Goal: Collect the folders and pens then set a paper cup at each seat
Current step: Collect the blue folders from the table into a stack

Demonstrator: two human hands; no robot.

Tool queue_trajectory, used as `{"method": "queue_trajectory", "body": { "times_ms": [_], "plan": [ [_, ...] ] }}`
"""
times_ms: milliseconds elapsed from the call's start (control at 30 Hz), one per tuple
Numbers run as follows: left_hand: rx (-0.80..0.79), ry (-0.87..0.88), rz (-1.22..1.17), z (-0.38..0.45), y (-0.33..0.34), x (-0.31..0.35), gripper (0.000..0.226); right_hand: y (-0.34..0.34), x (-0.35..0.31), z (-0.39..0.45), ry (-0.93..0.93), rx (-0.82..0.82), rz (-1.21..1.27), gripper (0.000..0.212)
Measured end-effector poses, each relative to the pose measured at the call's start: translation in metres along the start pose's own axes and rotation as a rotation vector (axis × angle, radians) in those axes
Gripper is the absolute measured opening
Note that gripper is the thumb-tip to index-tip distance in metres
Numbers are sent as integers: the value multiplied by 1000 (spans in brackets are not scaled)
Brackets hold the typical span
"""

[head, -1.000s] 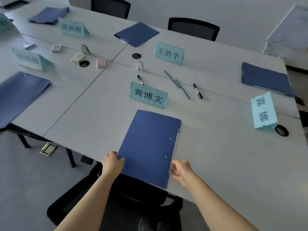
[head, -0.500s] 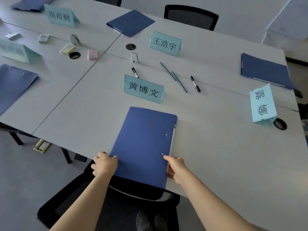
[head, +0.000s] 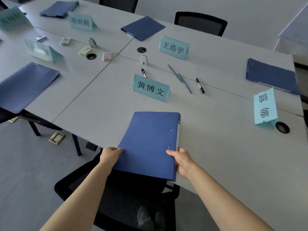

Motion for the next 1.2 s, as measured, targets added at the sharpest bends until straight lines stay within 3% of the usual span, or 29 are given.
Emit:
{"method": "queue_trajectory", "body": {
  "times_ms": [200, 400, 600, 800, 967, 1100, 1200],
  "plan": [
    [12, 64, -257, -66, -7, -1, 20, 0, -22, -41, -110, -95, -10, 32],
    [10, 92, -496, -132, -33, -27, 12, 26, -39, -89, -188, -293, -78, 30],
    [-123, 134, -668, -182, -64, -51, 19, 69, -36, -129, -208, -490, -179, 30],
    [-122, 142, -864, -205, -124, -98, 32, 151, -12, -151, -176, -652, -295, 35],
    [-78, 124, -877, -203, -193, -146, 59, 242, 20, -163, -130, -770, -410, 38],
    [-30, 111, -954, -196, -260, -186, 42, 327, 47, -174, -105, -834, -463, 35],
    [-25, 114, -997, -192, -304, -214, 41, 383, 65, -177, -83, -869, -506, 38]
  ]
}}
Point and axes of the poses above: each hand's wrist, its own z-axis towards the middle knuckle, its own y-axis out of the palm, x = y × z, the point moved 10 cm from there along z, towards the middle knuckle, and after that the axes turned 5 degrees about -x, right-handed, at the moved point
